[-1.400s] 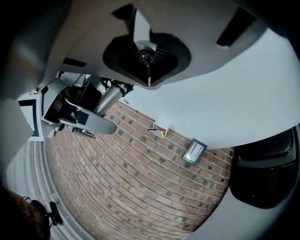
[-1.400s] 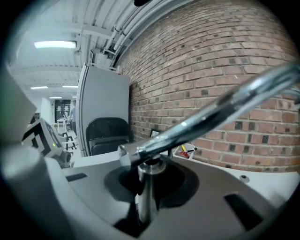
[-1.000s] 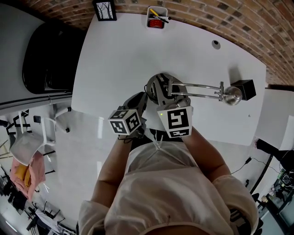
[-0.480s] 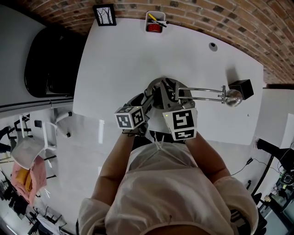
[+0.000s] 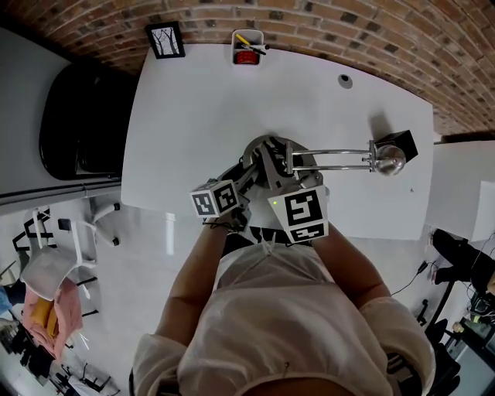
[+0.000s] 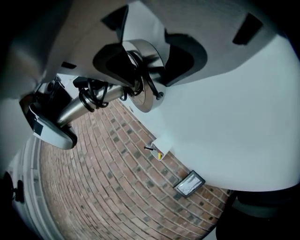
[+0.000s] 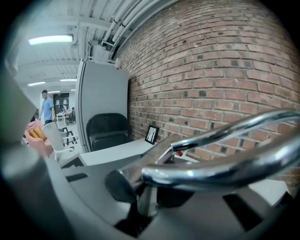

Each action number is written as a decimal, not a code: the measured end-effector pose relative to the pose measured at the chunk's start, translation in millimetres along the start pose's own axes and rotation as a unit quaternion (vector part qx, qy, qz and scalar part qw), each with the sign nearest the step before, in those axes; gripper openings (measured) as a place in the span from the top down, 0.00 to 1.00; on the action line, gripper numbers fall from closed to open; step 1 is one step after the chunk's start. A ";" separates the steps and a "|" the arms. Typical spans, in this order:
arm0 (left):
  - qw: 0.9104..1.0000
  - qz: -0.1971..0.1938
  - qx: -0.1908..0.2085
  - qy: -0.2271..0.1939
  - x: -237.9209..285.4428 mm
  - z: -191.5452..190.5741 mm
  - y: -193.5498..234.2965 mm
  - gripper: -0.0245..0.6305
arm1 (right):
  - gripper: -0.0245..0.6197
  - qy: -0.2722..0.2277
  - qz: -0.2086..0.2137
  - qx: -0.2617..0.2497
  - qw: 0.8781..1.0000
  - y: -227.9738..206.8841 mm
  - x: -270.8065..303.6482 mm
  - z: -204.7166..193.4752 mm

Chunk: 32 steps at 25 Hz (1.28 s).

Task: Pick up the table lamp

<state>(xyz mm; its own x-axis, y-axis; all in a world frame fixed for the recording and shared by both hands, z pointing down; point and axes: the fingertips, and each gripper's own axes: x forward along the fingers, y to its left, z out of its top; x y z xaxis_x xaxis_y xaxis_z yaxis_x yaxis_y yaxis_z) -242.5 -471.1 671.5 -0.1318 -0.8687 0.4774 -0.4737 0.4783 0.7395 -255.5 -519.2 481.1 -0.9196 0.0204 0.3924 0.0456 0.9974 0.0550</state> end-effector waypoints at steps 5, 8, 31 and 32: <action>0.999 -0.036 -0.021 -0.026 0.2 24.7 -25.5 0.67 | 0.87 -0.008 0.000 -0.016 1.000 -14.4 -7.6 29.7; 0.996 -0.068 -0.038 -0.036 -0.8 33.9 -44.8 0.68 | 0.87 -0.010 0.004 -0.030 0.999 -20.2 -13.9 49.9; 0.984 -0.153 -0.007 -0.096 -30.8 135.2 -156.5 0.72 | 0.87 -0.077 -0.041 -0.024 0.996 -69.5 -72.6 175.7; 0.984 -0.152 -0.007 -0.094 -31.3 133.7 -157.4 0.72 | 0.87 -0.076 -0.042 -0.023 0.996 -70.3 -74.2 174.5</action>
<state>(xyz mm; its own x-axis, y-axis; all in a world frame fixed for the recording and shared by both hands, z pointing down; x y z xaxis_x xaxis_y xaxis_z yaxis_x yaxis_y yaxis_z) -280.3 -536.4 476.7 -0.1460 -0.9797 0.1375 -0.5044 0.1933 0.8416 -258.6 -578.9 287.9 -0.9694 -0.0494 0.2405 -0.0194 0.9919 0.1256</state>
